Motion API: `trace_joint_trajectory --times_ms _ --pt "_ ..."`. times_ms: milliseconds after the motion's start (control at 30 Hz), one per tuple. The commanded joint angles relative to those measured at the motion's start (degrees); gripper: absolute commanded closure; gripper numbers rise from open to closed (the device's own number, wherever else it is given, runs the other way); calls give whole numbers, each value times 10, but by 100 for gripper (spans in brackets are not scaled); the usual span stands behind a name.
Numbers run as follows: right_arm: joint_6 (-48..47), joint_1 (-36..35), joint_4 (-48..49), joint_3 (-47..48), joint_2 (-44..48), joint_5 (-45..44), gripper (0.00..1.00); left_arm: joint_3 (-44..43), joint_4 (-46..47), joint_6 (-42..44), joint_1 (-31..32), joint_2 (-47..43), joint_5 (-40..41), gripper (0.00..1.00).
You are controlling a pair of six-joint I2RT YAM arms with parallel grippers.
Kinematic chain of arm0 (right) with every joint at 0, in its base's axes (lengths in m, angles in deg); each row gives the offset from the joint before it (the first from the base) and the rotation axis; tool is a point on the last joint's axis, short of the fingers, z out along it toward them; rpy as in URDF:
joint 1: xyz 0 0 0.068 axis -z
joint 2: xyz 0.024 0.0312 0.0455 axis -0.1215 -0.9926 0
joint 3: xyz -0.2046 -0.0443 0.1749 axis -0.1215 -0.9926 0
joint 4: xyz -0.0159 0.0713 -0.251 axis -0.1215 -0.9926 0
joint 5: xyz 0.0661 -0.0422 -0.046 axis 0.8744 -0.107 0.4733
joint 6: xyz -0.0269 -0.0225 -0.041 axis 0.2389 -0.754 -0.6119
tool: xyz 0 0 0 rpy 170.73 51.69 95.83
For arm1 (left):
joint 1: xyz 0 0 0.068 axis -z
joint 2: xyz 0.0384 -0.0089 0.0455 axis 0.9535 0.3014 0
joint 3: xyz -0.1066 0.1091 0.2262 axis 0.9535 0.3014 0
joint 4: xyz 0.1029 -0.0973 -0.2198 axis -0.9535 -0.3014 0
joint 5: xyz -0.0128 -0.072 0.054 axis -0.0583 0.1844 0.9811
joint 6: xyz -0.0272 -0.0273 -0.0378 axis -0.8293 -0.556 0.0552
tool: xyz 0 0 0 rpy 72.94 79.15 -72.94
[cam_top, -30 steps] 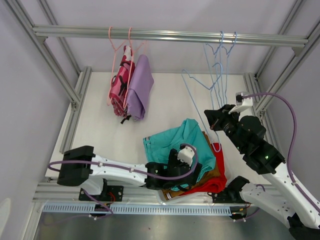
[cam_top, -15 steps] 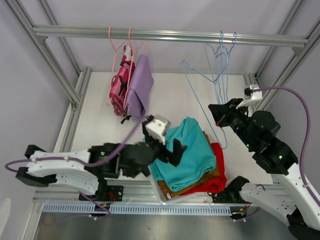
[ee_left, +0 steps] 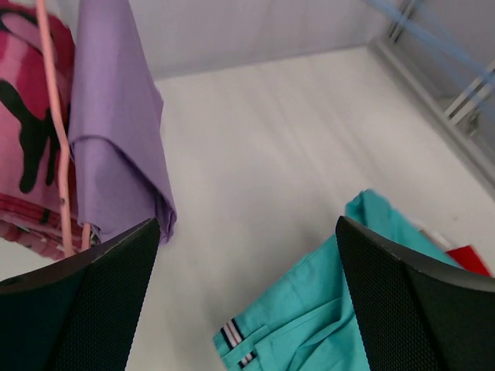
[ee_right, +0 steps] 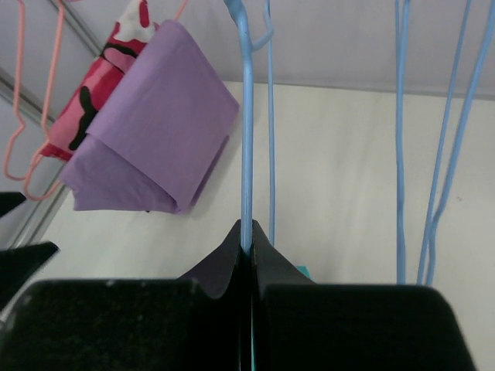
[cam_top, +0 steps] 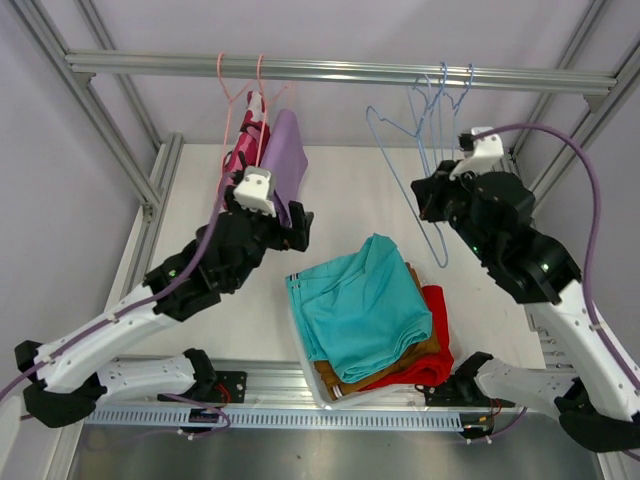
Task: Remove the trousers from the hanger
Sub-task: Place the hanger at the clothesline.
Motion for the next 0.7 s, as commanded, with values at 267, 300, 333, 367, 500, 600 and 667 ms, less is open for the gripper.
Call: trace_joint_trajectory --times_ms 267,300,333,367,500,600,667 --pt "-50 13 16 93 -113 -37 100 78 53 4 -70 -19 -101 1" --pt "-50 14 18 97 -118 -36 100 79 49 5 -70 -18 -103 1" --pt "-50 16 20 100 -119 -36 100 79 48 5 -70 -17 -100 1" --pt "-50 17 20 103 -121 -34 100 82 50 6 -70 -17 -98 0" --pt "-46 22 24 105 -119 -33 100 81 48 8 -70 -15 -103 1" --pt "-49 25 26 105 -116 -36 100 84 50 10 -70 -16 -104 1" --pt "-50 36 27 105 -117 -38 100 83 48 8 -70 -14 -105 1"
